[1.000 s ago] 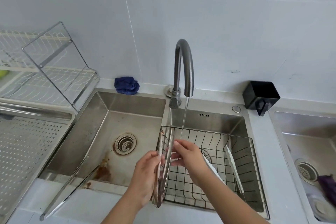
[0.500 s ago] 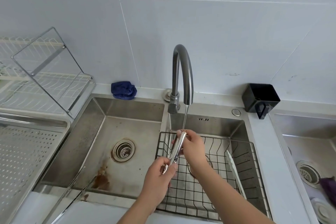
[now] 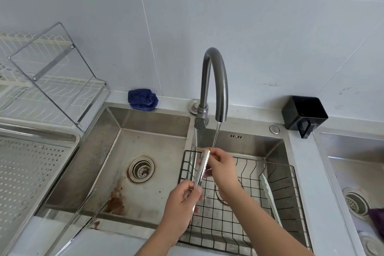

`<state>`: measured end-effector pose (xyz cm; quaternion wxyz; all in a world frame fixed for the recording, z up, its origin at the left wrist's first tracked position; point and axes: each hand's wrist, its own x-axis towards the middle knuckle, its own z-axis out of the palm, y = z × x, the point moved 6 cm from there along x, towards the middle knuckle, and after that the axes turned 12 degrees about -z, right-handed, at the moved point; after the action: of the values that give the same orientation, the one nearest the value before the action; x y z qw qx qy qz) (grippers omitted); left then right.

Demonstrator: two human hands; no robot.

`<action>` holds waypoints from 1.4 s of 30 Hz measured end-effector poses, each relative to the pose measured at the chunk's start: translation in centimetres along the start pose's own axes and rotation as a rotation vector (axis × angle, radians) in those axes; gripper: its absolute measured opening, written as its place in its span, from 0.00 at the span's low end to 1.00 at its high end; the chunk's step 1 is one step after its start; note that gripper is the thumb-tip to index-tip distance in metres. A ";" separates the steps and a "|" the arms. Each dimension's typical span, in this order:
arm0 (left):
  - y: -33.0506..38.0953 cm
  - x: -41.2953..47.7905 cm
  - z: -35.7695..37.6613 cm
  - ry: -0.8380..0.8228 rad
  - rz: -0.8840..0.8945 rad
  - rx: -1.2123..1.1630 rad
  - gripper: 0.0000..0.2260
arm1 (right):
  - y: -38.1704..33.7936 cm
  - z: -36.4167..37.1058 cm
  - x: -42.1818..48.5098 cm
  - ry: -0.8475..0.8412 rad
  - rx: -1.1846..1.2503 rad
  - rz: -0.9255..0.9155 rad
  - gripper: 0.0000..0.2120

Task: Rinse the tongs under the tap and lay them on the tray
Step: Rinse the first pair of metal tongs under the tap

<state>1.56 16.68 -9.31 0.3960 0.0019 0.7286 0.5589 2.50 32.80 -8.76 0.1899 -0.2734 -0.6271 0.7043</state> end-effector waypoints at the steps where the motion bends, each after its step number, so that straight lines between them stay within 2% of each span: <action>1: -0.1 0.1 -0.1 0.002 -0.001 -0.009 0.07 | 0.1 0.1 -0.2 -0.025 0.012 -0.004 0.07; 6: -0.2 0.5 -0.2 -0.017 0.001 -0.002 0.08 | 0.3 -0.9 0.5 0.052 -0.029 -0.019 0.08; 11: 0.2 0.6 -0.6 0.007 -0.012 -0.114 0.10 | 0.4 -0.3 0.4 -0.044 -0.038 -0.007 0.07; 12: 0.4 0.5 -0.5 0.000 -0.018 -0.126 0.10 | 0.3 -0.6 0.6 -0.016 -0.049 -0.009 0.04; 15: 0.9 0.3 -0.2 -0.023 -0.032 -0.148 0.11 | 0.1 -1.3 1.2 0.043 -0.086 -0.017 0.07; 17: 1.2 0.3 -0.3 -0.010 -0.043 -0.162 0.12 | 0.0 -0.7 1.0 -0.023 -0.048 -0.002 0.05; 19: 1.4 0.3 -0.4 -0.006 -0.051 -0.179 0.14 | 0.1 -0.2 0.7 -0.088 -0.012 0.009 0.09; 22: 1.3 0.4 -0.2 -0.024 -0.063 -0.157 0.14 | 0.0 -1.0 1.2 -0.020 -0.051 -0.006 0.04; 24: 1.3 0.5 0.1 -0.030 -0.059 -0.145 0.12 | 0.0 -1.4 1.5 0.025 -0.066 -0.003 0.08; 26: 1.2 0.8 0.2 -0.027 -0.056 -0.179 0.10 | 0.3 -1.4 1.5 0.011 -0.053 0.022 0.08; 29: 0.8 1.6 0.3 -0.025 -0.079 -0.221 0.13 | 0.2 -1.4 1.4 -0.038 0.016 0.042 0.08; 31: 0.6 2.1 0.2 -0.017 -0.088 -0.227 0.16 | -0.1 -1.9 1.6 -0.015 0.033 0.029 0.03; 33: 0.6 2.5 0.1 -0.003 -0.085 -0.207 0.17 | -0.4 -2.2 1.9 0.023 0.018 0.011 0.08; 39: -0.1 3.5 -0.5 0.025 -0.098 -0.187 0.12 | -0.9 -1.5 1.9 -0.064 0.112 0.009 0.04; 42: -0.3 3.7 -0.3 0.007 -0.104 -0.197 0.12 | -0.8 -2.0 2.1 0.040 0.027 0.034 0.15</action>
<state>-1.04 17.99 -11.64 0.4201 -0.0768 0.6706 0.6065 2.11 35.74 -8.43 0.1942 -0.2956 -0.6087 0.7102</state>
